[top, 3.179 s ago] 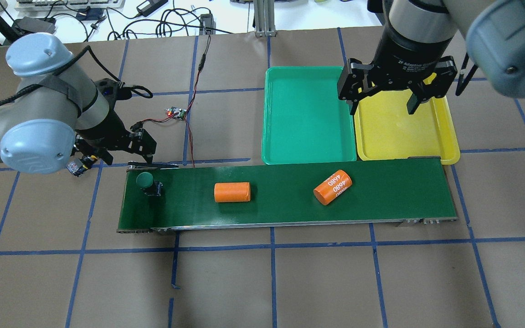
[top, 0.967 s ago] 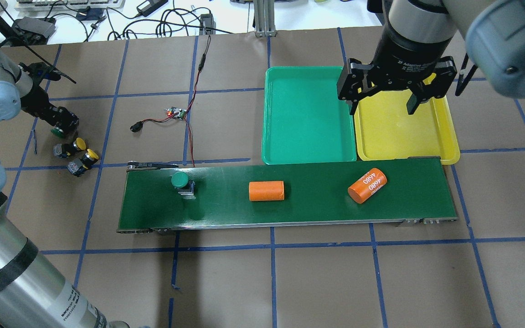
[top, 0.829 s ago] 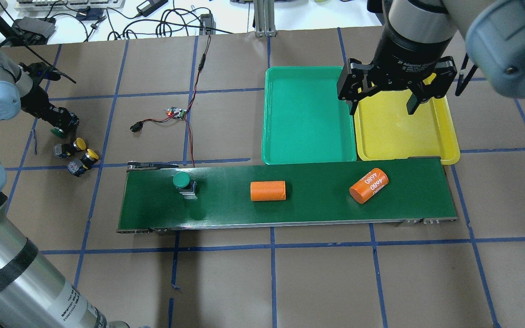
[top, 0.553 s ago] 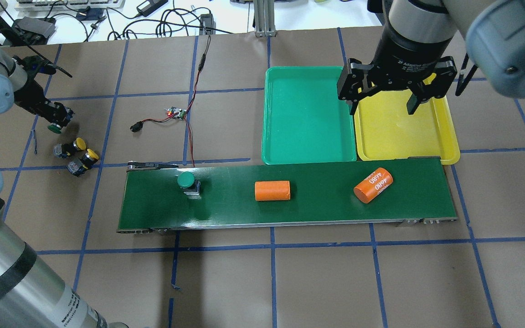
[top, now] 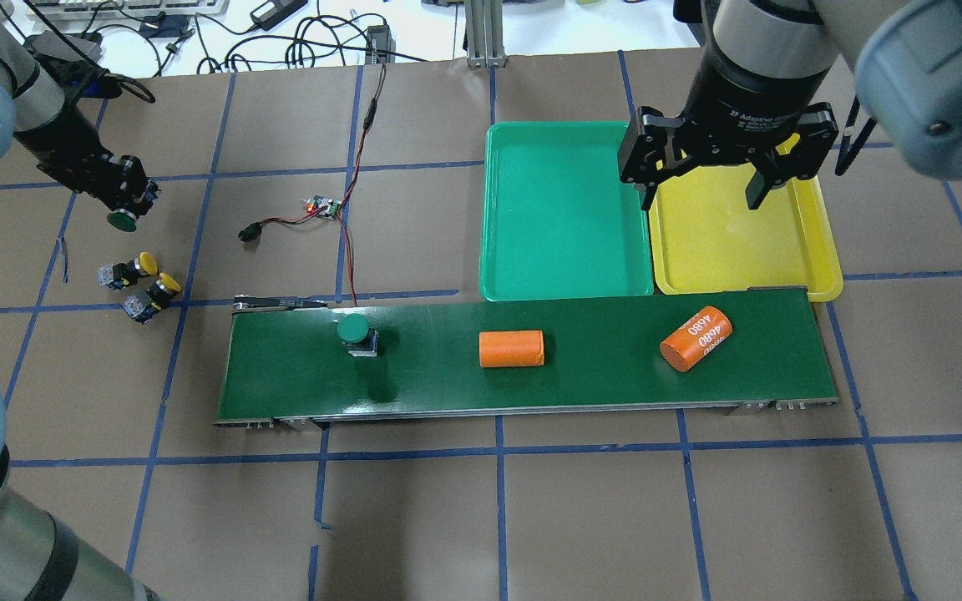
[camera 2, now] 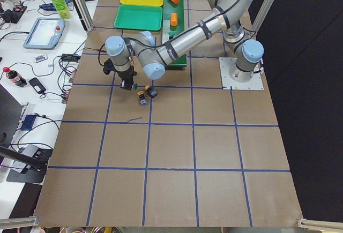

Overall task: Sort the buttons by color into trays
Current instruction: 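Place the blue-housed button on the belt and release it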

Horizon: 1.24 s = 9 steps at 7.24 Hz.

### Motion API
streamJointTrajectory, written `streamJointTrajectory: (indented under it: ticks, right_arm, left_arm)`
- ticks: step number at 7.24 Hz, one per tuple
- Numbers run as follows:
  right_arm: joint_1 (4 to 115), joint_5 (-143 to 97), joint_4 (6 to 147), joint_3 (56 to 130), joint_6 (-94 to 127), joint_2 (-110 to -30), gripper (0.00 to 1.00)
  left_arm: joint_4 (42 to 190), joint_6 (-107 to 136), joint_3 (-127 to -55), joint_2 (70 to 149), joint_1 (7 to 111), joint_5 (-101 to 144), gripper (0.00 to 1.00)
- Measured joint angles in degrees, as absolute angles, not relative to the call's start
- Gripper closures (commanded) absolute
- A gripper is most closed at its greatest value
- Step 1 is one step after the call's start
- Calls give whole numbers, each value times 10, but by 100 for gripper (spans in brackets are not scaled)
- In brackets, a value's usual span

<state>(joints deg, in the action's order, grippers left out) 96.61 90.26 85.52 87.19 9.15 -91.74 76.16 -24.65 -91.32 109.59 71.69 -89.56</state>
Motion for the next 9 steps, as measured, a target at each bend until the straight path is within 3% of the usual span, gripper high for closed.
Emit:
streamJointTrajectory:
  ticks: [4,5,6,7,9]
  right_arm:
    - [966,903,855,872,91,-917,0]
    - [966,903,855,872,91,-917,0]
    - [966,903,855,872,91,-917,0]
    - [966,903,854,872,91,-917,0]
    - [966,903,854,872,91,-917,0]
  left_arm:
    - [733,-96,-1105,968,781,-879,100]
    - [710,-85,-1138,954,787,-878,87]
    - [683,-80,-1162,948,789,-875,23]
    - [664,-78,-1178,946,790,-866,0]
    - [648,-76,-1188,942,790,-838,0]
